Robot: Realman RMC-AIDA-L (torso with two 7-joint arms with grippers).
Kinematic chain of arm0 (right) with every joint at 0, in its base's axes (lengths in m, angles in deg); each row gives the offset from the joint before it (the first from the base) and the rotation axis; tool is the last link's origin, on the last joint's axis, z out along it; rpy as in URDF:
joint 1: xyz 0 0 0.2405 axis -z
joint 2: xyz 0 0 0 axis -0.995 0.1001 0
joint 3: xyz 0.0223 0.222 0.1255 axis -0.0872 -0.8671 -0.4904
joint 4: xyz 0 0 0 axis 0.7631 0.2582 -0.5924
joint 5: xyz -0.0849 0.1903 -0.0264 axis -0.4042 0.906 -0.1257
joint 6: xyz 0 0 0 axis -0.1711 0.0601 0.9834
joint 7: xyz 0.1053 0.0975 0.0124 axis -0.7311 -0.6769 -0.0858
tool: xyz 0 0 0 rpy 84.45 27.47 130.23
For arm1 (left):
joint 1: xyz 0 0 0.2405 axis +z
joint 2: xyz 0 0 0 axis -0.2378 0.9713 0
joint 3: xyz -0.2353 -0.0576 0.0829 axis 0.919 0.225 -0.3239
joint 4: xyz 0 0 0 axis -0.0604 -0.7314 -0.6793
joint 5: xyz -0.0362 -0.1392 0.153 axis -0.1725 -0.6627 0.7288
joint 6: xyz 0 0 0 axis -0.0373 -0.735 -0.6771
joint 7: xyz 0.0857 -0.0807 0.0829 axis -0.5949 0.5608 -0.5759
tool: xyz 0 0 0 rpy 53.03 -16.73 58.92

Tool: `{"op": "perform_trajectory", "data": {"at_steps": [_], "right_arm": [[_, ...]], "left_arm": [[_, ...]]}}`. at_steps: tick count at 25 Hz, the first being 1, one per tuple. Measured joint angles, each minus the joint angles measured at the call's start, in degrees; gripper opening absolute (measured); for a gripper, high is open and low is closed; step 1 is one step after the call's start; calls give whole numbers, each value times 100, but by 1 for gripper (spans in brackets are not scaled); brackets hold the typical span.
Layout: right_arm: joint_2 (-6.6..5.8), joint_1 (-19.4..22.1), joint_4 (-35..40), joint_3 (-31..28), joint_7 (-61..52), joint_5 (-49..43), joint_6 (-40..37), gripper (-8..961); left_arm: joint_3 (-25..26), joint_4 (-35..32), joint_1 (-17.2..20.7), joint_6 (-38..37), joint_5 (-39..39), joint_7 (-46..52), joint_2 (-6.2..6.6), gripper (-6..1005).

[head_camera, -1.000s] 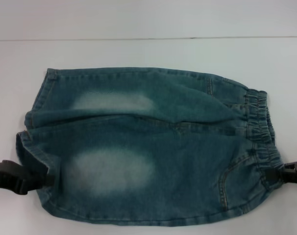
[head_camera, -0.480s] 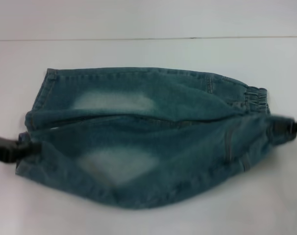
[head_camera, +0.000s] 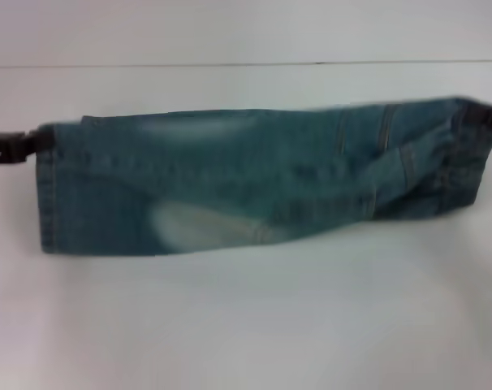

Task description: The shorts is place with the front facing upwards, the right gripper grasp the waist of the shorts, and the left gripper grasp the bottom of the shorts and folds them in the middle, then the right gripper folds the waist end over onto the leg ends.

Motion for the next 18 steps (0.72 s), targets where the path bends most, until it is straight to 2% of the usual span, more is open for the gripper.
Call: {"op": "perform_trajectory", "data": {"at_steps": [7, 8, 11, 14, 18], "right_arm": [[70, -155, -262, 32, 65, 671, 955, 49], [86, -193, -309, 42, 81, 695, 1066, 49], [160, -307, -399, 55, 204, 706, 1498, 48], [243, -399, -458, 62, 357, 711, 1937, 47], [360, -533, -478, 149, 598, 702, 2430, 89]], "left_arm": [[-96, 894, -469, 1224, -56, -154, 112, 26], [-96, 894, -469, 1224, -56, -154, 112, 26], [-512, 1148, -610, 1990, -86, -196, 91, 25], [-759, 1280, -678, 2391, -98, -196, 83, 24], [-1061, 1405, -784, 2971, -105, -154, 23, 25]]}}
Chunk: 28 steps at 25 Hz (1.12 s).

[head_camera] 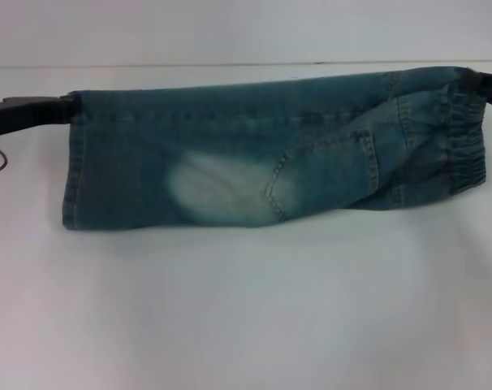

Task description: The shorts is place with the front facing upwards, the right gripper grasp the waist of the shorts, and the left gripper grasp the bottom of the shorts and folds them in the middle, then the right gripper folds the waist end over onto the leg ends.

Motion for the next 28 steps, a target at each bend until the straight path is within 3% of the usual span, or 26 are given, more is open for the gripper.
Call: {"op": "perform_trajectory", "data": {"at_steps": [4, 10, 12, 18, 21, 26, 28], "right_arm": [[13, -72, 23, 258, 156, -16, 205, 155], [-57, -10, 74, 342, 385, 4, 250, 265], [-75, 99, 94, 244, 546, 106, 246, 302], [-72, 729, 440, 121, 1136, 769, -590, 537], [-92, 1081, 527, 153, 1309, 742, -1269, 786], [40, 1473, 531, 190, 2023, 626, -1650, 930], [52, 1485, 522, 198, 2035, 428, -1540, 928]], "left_arm": [[-48, -11, -51, 328, -2, -6, -80, 26], [-166, -144, -22, 592, -3, -33, -152, 175], [-171, -263, 33, 571, -3, -30, -180, 265], [-397, -732, 266, -46, -27, 5, -330, 526], [-470, -781, 379, -506, -241, 12, -339, 650], [-795, -787, 672, -771, -986, -116, -349, 817], [-923, -765, 768, -776, -1237, -217, -351, 817]]}}
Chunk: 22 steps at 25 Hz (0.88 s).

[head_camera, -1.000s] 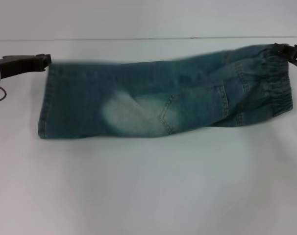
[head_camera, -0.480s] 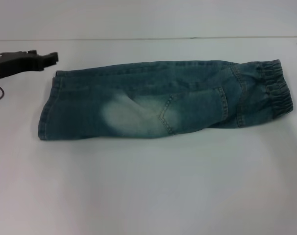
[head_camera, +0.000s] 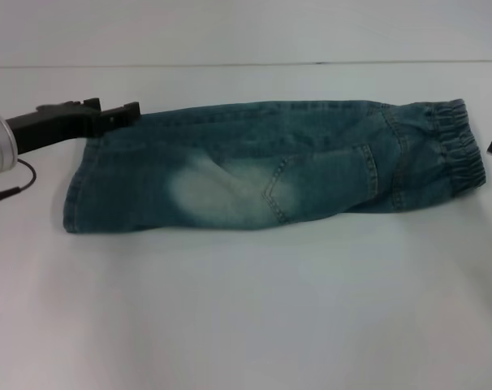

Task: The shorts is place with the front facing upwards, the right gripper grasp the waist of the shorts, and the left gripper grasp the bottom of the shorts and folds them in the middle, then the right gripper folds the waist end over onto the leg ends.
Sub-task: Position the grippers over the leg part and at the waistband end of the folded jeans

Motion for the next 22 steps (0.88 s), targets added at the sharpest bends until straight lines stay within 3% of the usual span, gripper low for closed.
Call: {"op": "perform_trajectory", "data": {"at_steps": [6, 22], "right_arm": [[122, -239, 8, 9, -24, -445, 372, 914], [118, -734, -69, 498, -295, -607, 1123, 863]], "left_arm": [[-87, 68, 16, 0, -106, -50, 0, 818], [-171, 157, -26, -18, -119, -60, 18, 813]]}}
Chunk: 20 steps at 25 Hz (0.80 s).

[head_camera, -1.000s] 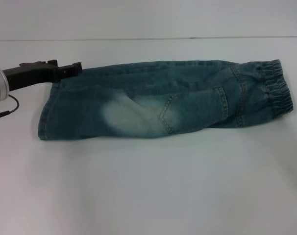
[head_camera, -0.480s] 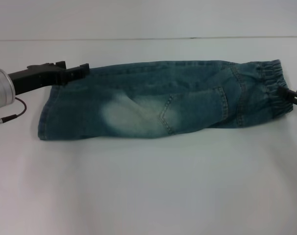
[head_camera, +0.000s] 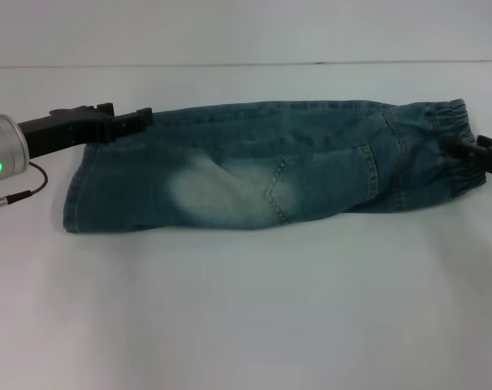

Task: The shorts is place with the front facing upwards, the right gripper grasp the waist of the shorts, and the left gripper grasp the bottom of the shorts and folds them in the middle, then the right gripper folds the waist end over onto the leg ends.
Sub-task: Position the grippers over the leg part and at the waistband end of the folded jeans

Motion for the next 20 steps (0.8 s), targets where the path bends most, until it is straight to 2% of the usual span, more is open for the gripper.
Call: {"op": "perform_trajectory", "data": {"at_steps": [7, 11, 13, 17, 19, 20], "right_arm": [[29, -121, 45, 563, -285, -3, 296, 840], [-27, -87, 96, 556, -291, 7, 30, 827], [-43, -67, 138, 531, -286, 22, -95, 821], [-46, -12, 321, 518, -315, 36, -411, 808], [-28, 61, 507, 476, -318, 90, -704, 712], [-10, 98, 621, 444, -331, 110, -845, 665]], "left_arm": [[-2, 0, -45, 17, -2, -40, -11, 810], [-7, 91, -35, -1, -310, -271, -24, 809], [-8, 274, 0, -8, -754, -694, -35, 808], [-47, 1036, 120, -50, -2248, -2264, -64, 807], [-75, 1568, 137, -167, -3013, -3194, -63, 806], [-81, 1812, 129, -222, -3287, -3597, -63, 772]]}}
